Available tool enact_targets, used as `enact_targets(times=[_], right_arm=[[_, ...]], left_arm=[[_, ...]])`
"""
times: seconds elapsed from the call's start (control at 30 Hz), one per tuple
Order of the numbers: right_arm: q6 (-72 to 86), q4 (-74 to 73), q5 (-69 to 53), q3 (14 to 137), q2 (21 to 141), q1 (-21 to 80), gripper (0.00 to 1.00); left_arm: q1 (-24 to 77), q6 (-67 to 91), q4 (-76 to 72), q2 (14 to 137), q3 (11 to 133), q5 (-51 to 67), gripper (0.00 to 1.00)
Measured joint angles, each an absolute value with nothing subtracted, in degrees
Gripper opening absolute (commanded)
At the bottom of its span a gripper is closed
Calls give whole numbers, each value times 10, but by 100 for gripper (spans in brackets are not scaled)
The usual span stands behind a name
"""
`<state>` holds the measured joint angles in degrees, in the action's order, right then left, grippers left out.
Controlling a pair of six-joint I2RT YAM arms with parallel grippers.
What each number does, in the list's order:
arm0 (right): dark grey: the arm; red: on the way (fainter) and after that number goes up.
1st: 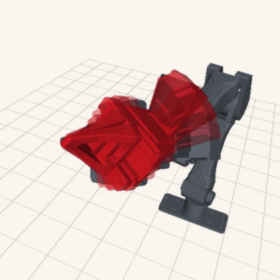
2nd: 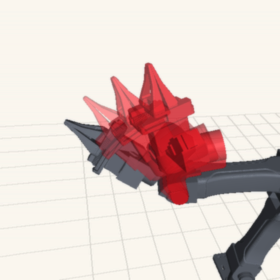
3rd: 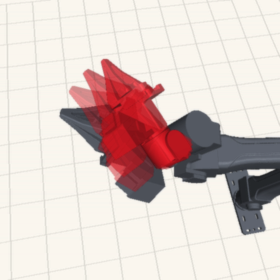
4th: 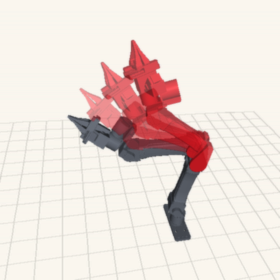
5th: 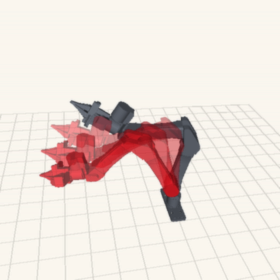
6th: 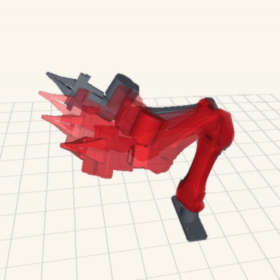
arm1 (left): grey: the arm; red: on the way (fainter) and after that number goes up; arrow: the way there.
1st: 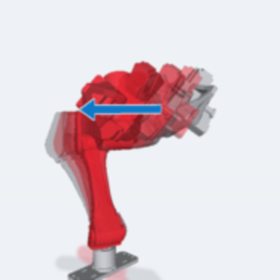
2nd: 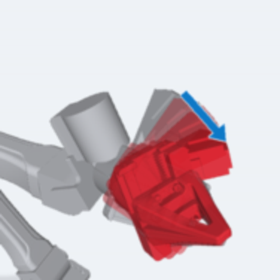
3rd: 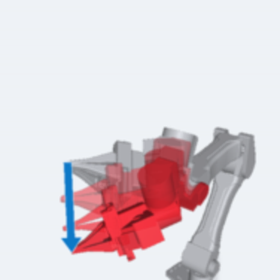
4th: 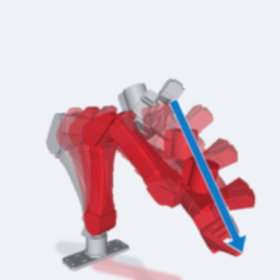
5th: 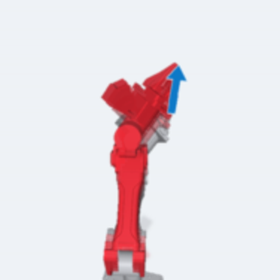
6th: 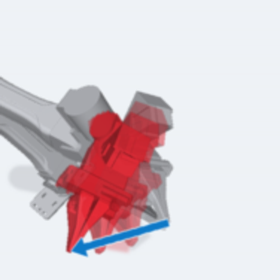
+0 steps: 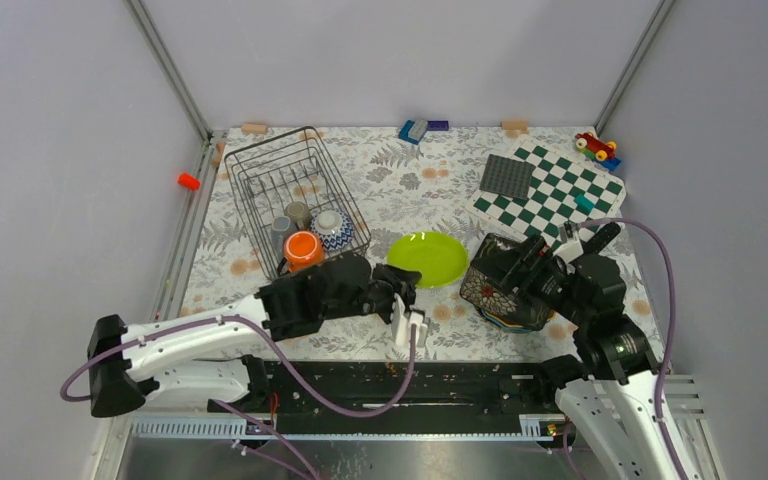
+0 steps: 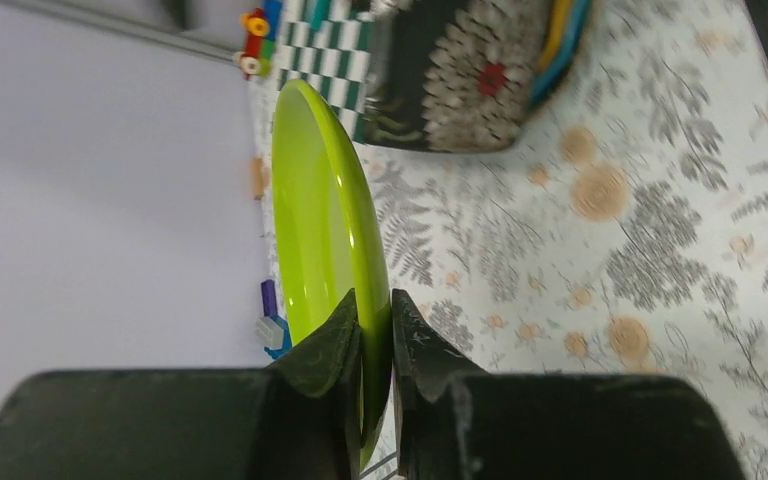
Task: Unload the mixed dishes from the dish rack
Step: Pick up the plate from the dish rack.
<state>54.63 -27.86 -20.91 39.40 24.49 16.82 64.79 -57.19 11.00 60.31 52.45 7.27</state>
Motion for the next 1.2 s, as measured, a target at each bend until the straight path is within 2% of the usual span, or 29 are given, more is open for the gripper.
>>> enact_targets(times=[0.23, 0.43, 0.5, 0.57, 0.63, 0.67, 0.7, 0.73, 0.77, 0.8, 1.0, 1.2], right_arm=[[624, -191, -266, 354, 295, 168, 84], [639, -179, -272, 338, 319, 168, 62], [639, -175, -272, 336, 320, 168, 51], [640, -168, -272, 335, 320, 168, 33], [641, -160, -266, 329, 325, 168, 20], [642, -157, -266, 324, 329, 166, 10], [644, -154, -267, 319, 333, 166, 0], [648, -150, -267, 315, 337, 166, 0], [648, -147, -265, 309, 340, 165, 0], [649, -143, -267, 303, 343, 165, 0], [651, -130, -258, 288, 326, 166, 0], [620, -158, -190, 298, 284, 162, 0]], left_arm=[[709, -655, 112, 628, 477, -1, 0], [734, -686, 53, 645, 468, -44, 0], [738, -692, 33, 659, 468, -55, 0], [740, -696, 20, 671, 468, -63, 0], [742, -701, 4, 684, 468, -75, 3], [743, -703, -4, 688, 469, -79, 15], [743, -704, -11, 693, 469, -83, 33], [744, -709, -15, 698, 469, -88, 60], [745, -709, -23, 703, 469, -92, 91], [746, -711, -31, 708, 472, -94, 98], [747, -678, -56, 726, 489, -113, 99], [741, -604, -65, 718, 502, -127, 99]])
